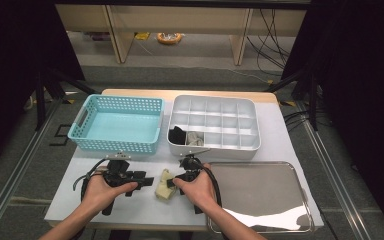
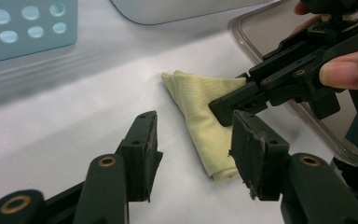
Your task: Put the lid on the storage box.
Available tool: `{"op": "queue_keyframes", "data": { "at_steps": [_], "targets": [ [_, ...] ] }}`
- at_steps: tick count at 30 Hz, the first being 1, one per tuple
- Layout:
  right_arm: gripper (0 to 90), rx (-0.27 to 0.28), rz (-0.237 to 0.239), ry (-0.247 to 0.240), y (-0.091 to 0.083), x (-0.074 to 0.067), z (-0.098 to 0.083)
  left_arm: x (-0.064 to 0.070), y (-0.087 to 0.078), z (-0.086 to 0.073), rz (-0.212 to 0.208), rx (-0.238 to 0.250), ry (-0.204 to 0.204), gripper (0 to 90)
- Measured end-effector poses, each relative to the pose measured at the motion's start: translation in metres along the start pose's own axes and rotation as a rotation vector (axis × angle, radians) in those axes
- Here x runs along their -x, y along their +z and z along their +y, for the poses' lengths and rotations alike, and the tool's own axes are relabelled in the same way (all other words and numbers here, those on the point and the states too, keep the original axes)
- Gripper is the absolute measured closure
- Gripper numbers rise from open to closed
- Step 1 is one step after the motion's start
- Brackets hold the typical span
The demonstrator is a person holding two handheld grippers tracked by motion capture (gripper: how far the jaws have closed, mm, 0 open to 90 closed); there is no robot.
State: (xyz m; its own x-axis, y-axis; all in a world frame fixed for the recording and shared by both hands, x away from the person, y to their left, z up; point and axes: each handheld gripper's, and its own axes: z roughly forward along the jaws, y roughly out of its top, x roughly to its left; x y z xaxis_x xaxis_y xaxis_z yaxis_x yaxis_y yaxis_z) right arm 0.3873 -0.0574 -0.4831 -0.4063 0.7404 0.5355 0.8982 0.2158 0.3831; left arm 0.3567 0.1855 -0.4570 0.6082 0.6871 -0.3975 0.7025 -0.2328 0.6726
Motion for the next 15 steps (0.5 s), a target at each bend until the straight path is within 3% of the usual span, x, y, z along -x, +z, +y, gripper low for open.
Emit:
{"op": "queue_keyframes", "data": {
  "at_steps": [9, 10, 12, 15],
  "targets": [
    [74.7, 0.009, 0.029, 0.009, -0.007, 0.000, 0.001, -0.001, 0.001, -0.002, 0.009, 0.007, 0.002, 50.1],
    [74.6, 0.019, 0.014, -0.014, -0.008, 0.000, 0.002, -0.001, 0.001, -0.002, 0.007, 0.005, 0.006, 49.8],
    [74.6, 0.030, -0.006, -0.015, -0.012, -0.001, 0.002, -0.001, 0.002, -0.002, 0.015, 0.006, 0.012, 48.7],
    [74.7, 0.042, -0.003, -0.031, -0.017, 0.000, 0.004, -0.001, 0.002, -0.003, 0.022, 0.014, 0.018, 47.6]
  ]
}}
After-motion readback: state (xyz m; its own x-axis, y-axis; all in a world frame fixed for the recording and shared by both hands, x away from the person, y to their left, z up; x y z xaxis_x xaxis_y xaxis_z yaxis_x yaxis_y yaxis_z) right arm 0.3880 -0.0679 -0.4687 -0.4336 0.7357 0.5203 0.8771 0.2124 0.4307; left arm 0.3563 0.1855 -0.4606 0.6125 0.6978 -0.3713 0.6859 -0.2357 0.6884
